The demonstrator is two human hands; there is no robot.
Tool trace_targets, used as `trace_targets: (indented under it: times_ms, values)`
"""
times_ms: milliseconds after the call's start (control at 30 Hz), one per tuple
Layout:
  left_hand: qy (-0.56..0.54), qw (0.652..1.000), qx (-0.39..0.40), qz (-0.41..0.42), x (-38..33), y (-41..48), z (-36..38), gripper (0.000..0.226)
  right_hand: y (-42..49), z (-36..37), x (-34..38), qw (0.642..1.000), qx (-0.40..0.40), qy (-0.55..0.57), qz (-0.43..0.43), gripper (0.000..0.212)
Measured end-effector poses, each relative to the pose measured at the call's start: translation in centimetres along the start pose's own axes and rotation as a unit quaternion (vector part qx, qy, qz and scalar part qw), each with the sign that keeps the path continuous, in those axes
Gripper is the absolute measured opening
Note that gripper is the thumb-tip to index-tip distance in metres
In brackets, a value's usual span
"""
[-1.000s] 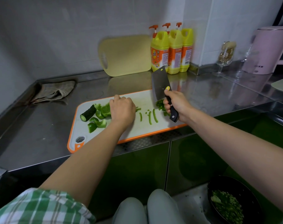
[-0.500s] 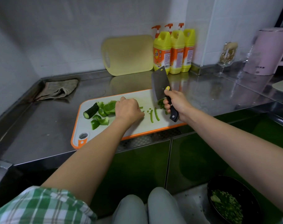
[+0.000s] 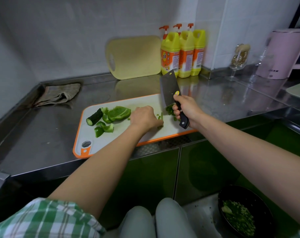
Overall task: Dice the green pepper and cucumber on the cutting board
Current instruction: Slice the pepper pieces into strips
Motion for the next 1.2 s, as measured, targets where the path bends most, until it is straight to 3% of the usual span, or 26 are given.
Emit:
trace_targets:
  times_ms: [333, 533, 667, 833, 1100, 1200]
  values:
    - [0.012, 0.999, 0.018, -0.031, -1.0, -0.5, -0.3, 0.044, -0.6, 0.1, 0.1, 1.0, -0.003, -0.002, -0.003, 0.011]
    - [-0.081, 0.994, -0.038, -0.065, -0.2, -0.7, -0.4, 0.036, -1.1, -0.1, 0.4, 1.0, -0.001, 0.002, -0.007, 0.012]
    - [-0.121, 0.99, -0.018, -0.064, -0.6, -0.3, -0.1, 0.029, -1.1, -0.3, 0.5, 1.0, -0.003, 0.001, -0.009, 0.013]
    - [-0.048, 0.998, -0.002, -0.05, -1.8, -0.4, -0.2, 0.039, -1.0, -0.6, 0.4, 1.0, -0.008, -0.003, -0.011, 0.016]
    - [0.021, 0.999, 0.03, -0.01, -3.2, -0.3, 0.0, 0.025, -1.2, -1.1, 0.3, 1.0, -0.016, -0.002, -0.013, 0.016]
    - [0.035, 0.999, -0.006, -0.007, -2.4, -0.4, -0.2, 0.025, -1.3, -1.0, 0.4, 1.0, -0.017, 0.006, -0.012, 0.017]
Point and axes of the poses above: each hand's wrist, its own y-axis towards the middle knuckle, its own z-axis out of the palm, x = y × z, the point moved 4 cm from there along y, towards the middle knuckle, and after that the axes turned 11 degrees about z, right-handed, at the moved point
